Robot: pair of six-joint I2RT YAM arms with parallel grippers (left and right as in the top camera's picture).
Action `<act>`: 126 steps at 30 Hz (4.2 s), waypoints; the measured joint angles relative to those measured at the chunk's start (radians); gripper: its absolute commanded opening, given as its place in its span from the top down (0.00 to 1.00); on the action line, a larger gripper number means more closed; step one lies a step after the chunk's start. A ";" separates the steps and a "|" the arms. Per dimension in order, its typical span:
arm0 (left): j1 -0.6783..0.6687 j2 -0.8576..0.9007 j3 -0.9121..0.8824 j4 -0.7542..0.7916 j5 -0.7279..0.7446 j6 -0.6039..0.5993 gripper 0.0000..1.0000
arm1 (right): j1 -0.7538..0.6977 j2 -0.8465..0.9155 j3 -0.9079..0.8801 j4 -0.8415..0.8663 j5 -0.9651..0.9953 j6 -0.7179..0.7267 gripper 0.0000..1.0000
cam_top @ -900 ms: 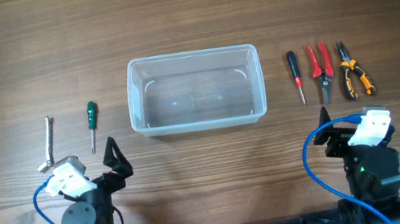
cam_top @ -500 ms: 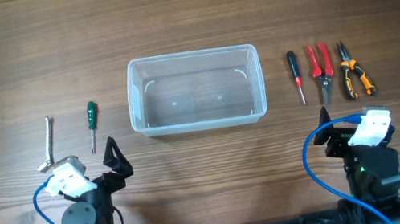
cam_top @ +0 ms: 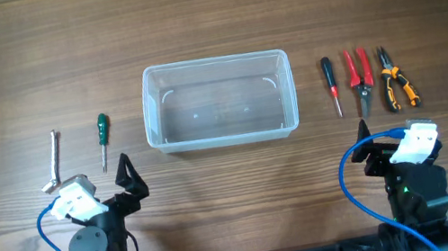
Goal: Pack container
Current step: 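Raise both arms from rest and move the right gripper toward the tools, then lower the right gripper onto the orange-black pliers and grasp them, then carry the pliers into the clear container and release them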
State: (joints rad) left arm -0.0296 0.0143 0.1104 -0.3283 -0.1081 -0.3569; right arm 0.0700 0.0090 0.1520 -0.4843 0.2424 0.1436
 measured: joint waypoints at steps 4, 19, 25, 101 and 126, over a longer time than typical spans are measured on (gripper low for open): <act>0.000 0.000 0.000 0.000 0.000 0.000 0.00 | 0.000 0.000 0.000 0.000 0.000 0.000 0.00; 0.020 0.595 0.509 -0.044 -0.161 0.000 0.00 | -0.002 0.864 0.566 0.010 -0.180 0.008 0.00; 0.176 1.167 0.939 -0.268 0.000 0.003 0.00 | -0.054 1.342 1.133 -0.318 -0.333 0.004 0.00; 0.358 1.389 0.979 -0.278 0.076 0.003 0.00 | -0.503 1.962 1.107 -0.176 -0.257 -0.652 0.36; 0.358 1.389 0.979 -0.278 0.076 0.003 0.00 | -0.394 1.801 1.487 -0.715 -0.334 -0.250 0.96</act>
State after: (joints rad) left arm 0.3286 1.4036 1.0897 -0.6060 -0.0326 -0.3538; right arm -0.3241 1.8095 1.6386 -1.1992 -0.0917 -0.1062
